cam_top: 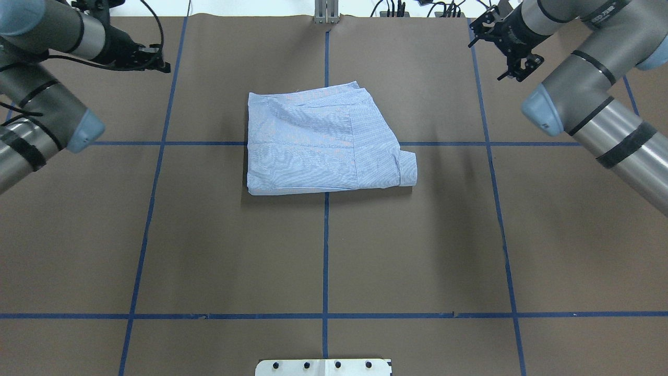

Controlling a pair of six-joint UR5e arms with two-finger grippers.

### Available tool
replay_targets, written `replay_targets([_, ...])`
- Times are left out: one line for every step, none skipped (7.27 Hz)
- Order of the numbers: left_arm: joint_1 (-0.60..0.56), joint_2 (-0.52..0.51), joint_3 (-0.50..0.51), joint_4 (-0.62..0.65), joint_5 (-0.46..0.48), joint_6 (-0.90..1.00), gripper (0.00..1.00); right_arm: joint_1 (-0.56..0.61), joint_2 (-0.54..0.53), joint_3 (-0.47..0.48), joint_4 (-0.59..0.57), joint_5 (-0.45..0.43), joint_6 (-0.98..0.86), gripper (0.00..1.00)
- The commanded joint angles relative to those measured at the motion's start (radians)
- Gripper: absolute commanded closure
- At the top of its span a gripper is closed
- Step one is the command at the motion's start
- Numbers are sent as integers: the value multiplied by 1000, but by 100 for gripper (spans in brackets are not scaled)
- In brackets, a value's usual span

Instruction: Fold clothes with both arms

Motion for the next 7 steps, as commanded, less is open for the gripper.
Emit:
replay_targets([-49,219,-209,0,-49,146,100,97,-116,7,1,59,-268,0])
replay_targets([-82,318,-308,2,-52,211,100,141,-180,4,1,96,-424,0])
replay_targets([-116,397,-385,3,-55,277,100,181,-255,6,1,101,-569,0])
replay_targets([-162,471,-410,3,-85,408,100,220,-312,4,1,124,-695,0])
replay_targets([-250,517,-402,9,-149,587,100,269,-364,6,1,162,-826,0])
replay_targets([-301,536,-398,78,-180,721,100,324,-413,7,3,179,-957,0])
replay_targets([-347,535,-404,198,-191,828,100,371,-475,15,3,209,-1130,0])
